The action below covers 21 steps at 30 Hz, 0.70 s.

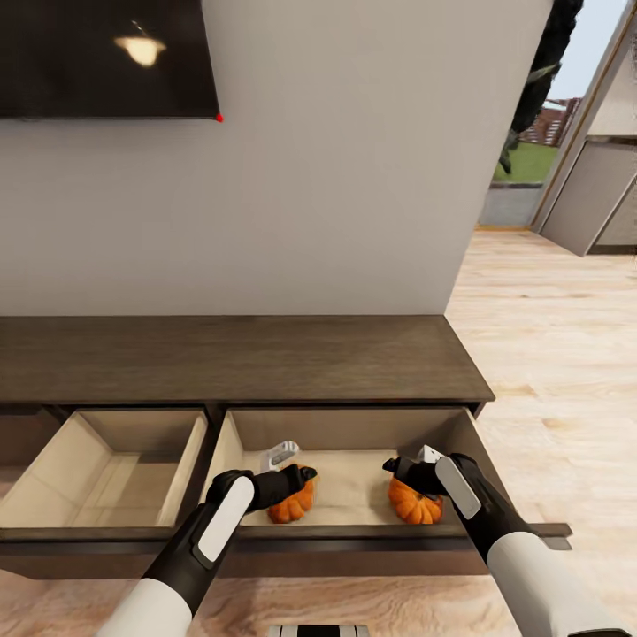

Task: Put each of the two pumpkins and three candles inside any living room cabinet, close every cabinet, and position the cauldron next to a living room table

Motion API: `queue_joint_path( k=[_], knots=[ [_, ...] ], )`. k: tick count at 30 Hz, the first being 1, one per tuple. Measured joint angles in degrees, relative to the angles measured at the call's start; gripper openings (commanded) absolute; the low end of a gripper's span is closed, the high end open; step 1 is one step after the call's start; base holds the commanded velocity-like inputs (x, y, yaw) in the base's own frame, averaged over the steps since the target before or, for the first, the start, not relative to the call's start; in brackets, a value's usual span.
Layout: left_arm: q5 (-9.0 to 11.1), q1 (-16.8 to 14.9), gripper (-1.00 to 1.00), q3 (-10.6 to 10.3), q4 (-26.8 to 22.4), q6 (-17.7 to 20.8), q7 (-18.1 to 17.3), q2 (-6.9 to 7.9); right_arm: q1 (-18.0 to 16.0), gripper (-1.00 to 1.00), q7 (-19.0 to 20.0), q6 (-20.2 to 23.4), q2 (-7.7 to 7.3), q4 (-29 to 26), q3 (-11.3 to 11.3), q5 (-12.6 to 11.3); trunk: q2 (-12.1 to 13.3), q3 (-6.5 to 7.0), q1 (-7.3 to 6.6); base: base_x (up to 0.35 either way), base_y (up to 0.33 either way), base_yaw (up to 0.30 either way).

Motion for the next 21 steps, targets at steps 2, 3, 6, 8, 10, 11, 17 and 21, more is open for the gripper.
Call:
queue_joint_path(
  k=[2,3,6,8,10,11,17,21],
  knots=[
    [0.02,0.03,1.00,0.00,0.00,0.00,0.00,0.02,0.00,1.00,0.00,0.00,0.00,0.00,0.00,0.00,0.03,0.44,-0.05,0.000,0.000,0.000],
    [0.02,0.03,1.00,0.01,0.00,0.00,0.00,0.03,0.00,1.00,0.00,0.00,0.00,-0.03,0.00,0.00,0.04,0.67,-0.08,0.000,0.000,0.000],
    [0.03,0.02,1.00,0.06,0.00,0.05,-0.06,0.09,0.00,1.00,0.00,0.00,0.00,-0.02,-0.05,0.00,0.08,1.33,-0.15,0.000,0.000,0.000],
    [0.08,0.00,1.00,0.07,0.00,0.09,-0.08,0.14,0.00,1.00,0.00,0.02,0.00,-0.06,-0.07,0.00,0.11,1.77,-0.21,0.000,0.000,0.000],
    [0.17,0.00,1.00,0.12,0.00,0.21,-0.20,0.25,0.00,1.00,0.02,0.12,0.00,-0.08,-0.08,0.02,0.13,2.22,-0.26,0.000,0.000,0.000],
    [0.23,0.03,1.00,0.17,0.00,0.30,-0.33,0.32,0.00,1.00,0.04,0.22,0.00,-0.08,-0.08,0.02,0.15,2.44,-0.28,0.000,0.000,0.000],
    [0.73,0.07,1.00,0.32,0.00,0.74,-0.94,0.54,0.00,1.00,0.62,0.75,-0.06,-0.33,-0.17,-0.46,0.23,3.77,-0.44,0.000,0.000,0.000],
    [1.01,0.06,1.00,0.46,-0.06,0.92,-0.95,0.56,0.00,1.00,0.80,0.85,-0.09,-0.66,-0.47,-0.77,0.28,4.66,-0.54,0.000,0.000,0.000]
  ],
)
